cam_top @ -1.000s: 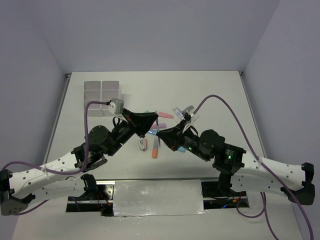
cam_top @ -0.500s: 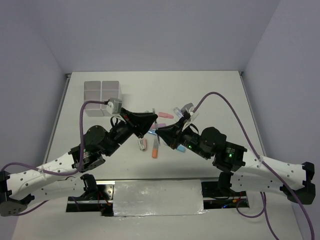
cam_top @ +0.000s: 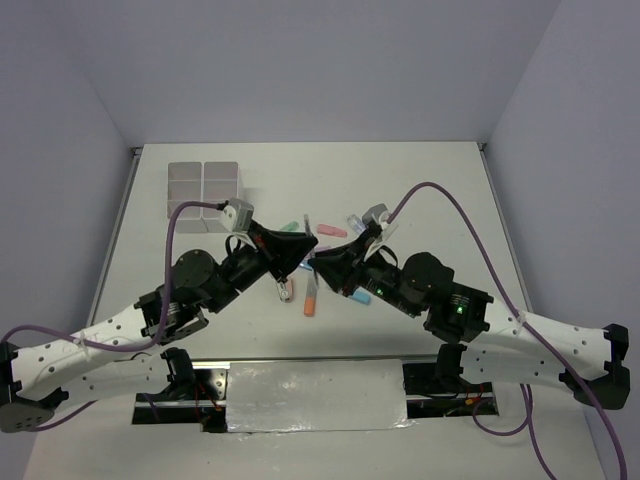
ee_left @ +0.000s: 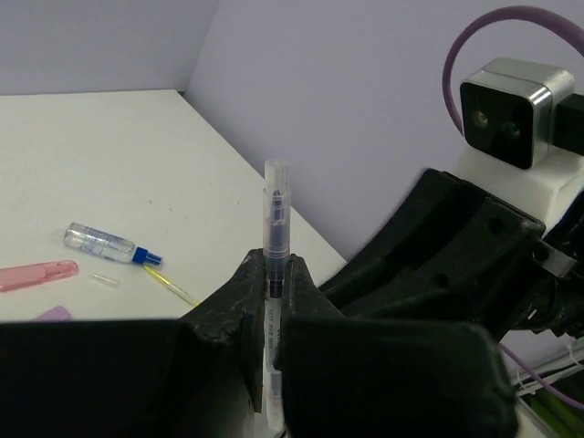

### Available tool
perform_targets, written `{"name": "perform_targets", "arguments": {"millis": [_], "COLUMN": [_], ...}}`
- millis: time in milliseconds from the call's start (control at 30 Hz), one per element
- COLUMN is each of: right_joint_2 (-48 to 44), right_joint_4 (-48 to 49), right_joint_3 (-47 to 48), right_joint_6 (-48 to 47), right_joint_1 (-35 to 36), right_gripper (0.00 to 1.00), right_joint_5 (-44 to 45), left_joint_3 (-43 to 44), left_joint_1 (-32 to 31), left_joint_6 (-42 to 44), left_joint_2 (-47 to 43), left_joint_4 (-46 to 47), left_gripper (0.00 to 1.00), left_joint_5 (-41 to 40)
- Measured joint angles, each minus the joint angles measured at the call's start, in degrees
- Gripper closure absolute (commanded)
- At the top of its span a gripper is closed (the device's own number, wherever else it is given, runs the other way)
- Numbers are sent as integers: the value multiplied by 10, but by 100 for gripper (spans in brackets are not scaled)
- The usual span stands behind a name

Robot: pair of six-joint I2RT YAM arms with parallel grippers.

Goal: Sort the stationery into containers
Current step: Close the pen cap on the pen.

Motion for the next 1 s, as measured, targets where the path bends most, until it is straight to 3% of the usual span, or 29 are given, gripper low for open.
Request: {"name": "perform_targets", "arguments": {"millis": [33,133,167,267,400,467,533,567,600,700,767,900,1000], "right_joint_2": [0,2,2,3,3,3,3,3,3,3,3,5,5], "right_joint_4": [1,2,1,2,2,1,1,0,-1,0,-4,-8,-6], "right_joint_3": [0,10,11,11,12,12,12,12,12,12,12,12,12], "right_joint_6": [0,-9,-10,-14,-11,-13,-15,-16,-14,-16,-17,-18,-18], "right_joint_1": [-1,-1,-1,0,0,0,0,0,0,-1,-1,0,0], "right_gripper": [44,42,43,67,61,63,80,100,100,100,100,100,100], "right_joint_5": [-6,-32,-38,-54,-59,-61,-63,-63,-63,-68,-75,-79,-79], "left_joint_3": [0,-9,-12,-20,-20,-20,-20,-20,-20,-20,-19,-8,7], "left_joint_1": [0,0,1,1,1,1,1,1,1,1,1,2,1], "left_joint_6": [5,24,30,44,53,59,59,59,61,65,68,72,76], "left_joint_2": [-1,-5,-8,-22,-26,-26,-26,-26,-27,-29,-30,-30,-26], "left_joint_4": [0,5,11,18,21,21,21,22,22,21,21,9,-5], "left_gripper": [100,100,100,100,100,100,100,100,98,50,28,24,28], "left_joint_5": [8,48,59,91,111,113,116,117,117,117,117,116,121]}}
